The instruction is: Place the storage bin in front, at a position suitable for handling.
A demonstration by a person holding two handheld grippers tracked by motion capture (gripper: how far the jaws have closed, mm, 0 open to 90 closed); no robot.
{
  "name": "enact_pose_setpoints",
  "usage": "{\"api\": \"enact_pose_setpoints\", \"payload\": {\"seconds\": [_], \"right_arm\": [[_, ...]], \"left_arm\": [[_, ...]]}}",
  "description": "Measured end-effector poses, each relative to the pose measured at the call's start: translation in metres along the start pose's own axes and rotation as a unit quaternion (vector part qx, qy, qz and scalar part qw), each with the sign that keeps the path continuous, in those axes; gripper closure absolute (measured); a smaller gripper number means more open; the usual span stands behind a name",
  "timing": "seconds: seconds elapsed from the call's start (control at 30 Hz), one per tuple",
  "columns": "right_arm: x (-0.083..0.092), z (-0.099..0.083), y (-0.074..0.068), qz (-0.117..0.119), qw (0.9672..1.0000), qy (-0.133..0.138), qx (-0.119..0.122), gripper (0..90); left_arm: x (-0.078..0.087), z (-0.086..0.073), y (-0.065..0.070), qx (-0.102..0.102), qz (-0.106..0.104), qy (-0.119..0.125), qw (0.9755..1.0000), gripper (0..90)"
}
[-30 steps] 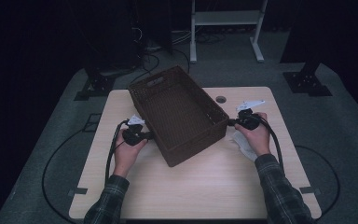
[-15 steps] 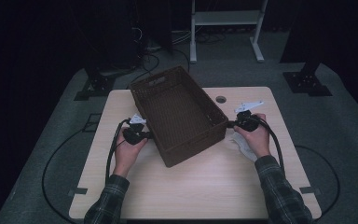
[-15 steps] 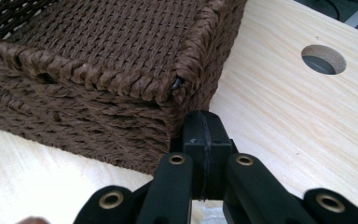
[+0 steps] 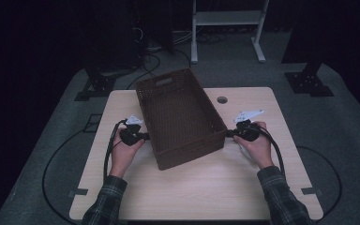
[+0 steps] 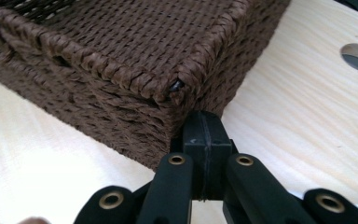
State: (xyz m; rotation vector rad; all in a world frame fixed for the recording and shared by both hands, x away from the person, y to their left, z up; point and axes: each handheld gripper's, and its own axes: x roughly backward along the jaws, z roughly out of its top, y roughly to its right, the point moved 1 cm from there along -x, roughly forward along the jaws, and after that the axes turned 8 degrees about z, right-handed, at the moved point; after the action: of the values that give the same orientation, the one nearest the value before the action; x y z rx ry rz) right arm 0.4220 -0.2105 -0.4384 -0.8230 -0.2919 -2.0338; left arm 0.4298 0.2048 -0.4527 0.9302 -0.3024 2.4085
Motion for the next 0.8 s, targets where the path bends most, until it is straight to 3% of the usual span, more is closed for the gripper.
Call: {"api": "enact_pose_setpoints", "payload": {"seconds": [0.43,0.67,0.8], "right_arm": [[0.002,-0.007,-0.042,0.023,0.9990,-0.006,0.036,89.7],[0.002,-0.011,-0.058,0.044,0.9980,-0.001,0.045,89.7],[0.003,-0.011,-0.067,0.044,0.9974,-0.007,0.056,89.6]], "left_arm": [[0.006,-0.005,-0.011,-0.001,-0.001,-0.002,1.0000,89.7],[0.008,-0.007,-0.015,-0.003,-0.004,-0.002,1.0000,89.7],[0.009,-0.007,-0.017,-0.005,-0.004,-0.003,1.0000,89.7]]}}
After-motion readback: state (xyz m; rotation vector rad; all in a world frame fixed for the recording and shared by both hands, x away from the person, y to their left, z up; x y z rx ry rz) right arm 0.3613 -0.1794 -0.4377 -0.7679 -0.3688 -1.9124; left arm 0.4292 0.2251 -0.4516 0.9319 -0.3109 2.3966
